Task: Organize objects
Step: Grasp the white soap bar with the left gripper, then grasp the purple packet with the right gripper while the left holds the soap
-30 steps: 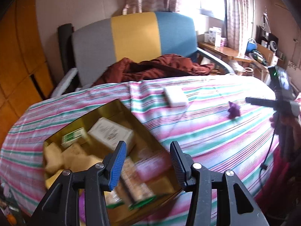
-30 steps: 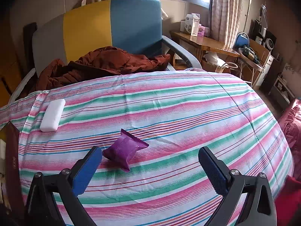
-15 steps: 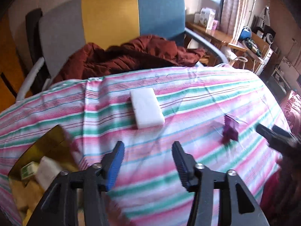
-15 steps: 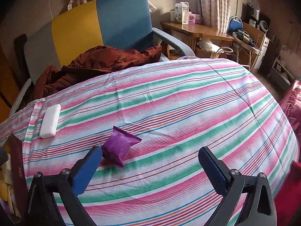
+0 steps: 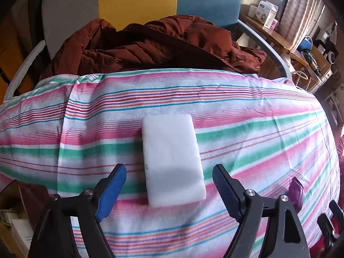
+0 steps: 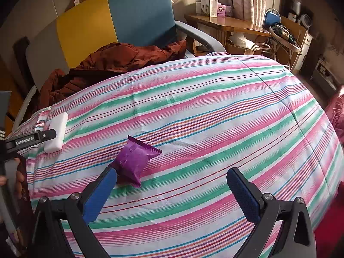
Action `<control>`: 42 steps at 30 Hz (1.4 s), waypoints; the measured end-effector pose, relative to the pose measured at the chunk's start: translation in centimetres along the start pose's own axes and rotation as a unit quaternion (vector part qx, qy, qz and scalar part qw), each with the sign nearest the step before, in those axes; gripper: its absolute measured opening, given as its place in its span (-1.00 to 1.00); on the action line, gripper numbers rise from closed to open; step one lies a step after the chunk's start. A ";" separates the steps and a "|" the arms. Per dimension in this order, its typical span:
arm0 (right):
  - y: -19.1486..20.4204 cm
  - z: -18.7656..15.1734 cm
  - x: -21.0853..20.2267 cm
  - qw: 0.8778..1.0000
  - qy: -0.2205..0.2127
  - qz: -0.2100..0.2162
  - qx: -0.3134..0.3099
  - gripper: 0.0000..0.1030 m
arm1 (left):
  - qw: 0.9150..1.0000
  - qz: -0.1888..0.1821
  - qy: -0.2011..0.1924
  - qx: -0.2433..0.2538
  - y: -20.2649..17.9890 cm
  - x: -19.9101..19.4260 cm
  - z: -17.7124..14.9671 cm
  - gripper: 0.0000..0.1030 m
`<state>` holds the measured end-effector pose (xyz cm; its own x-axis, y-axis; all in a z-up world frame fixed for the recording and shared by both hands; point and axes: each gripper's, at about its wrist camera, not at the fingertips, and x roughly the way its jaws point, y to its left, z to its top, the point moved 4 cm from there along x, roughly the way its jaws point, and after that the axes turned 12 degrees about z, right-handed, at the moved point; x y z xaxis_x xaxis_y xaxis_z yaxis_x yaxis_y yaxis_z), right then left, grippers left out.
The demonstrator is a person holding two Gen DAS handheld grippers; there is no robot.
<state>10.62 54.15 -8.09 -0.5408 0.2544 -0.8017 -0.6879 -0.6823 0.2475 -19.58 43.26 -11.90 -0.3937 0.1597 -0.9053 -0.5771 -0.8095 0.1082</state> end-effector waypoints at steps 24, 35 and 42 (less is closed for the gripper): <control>-3.8 0.3 0.7 0.996 0.009 0.005 0.092 0.99 | 0.992 0.012 0.010 0.122 -4.2 -4.2 -10.9 0.12; -1.3 -0.1 0.9 0.998 0.018 0.027 0.053 0.99 | 0.989 -0.003 -0.068 0.131 -3.8 -9.0 -20.5 0.12; 0.6 -0.5 2.1 0.996 0.047 0.049 0.052 0.78 | 0.986 -0.012 -0.096 0.137 -3.3 -9.6 -21.4 0.12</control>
<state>9.30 53.90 -9.94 -0.5641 0.1209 -0.8168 -0.6822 -0.6256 0.3785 1.41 32.30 -12.31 -0.4911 0.3027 -0.8168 -0.7492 -0.6252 0.2188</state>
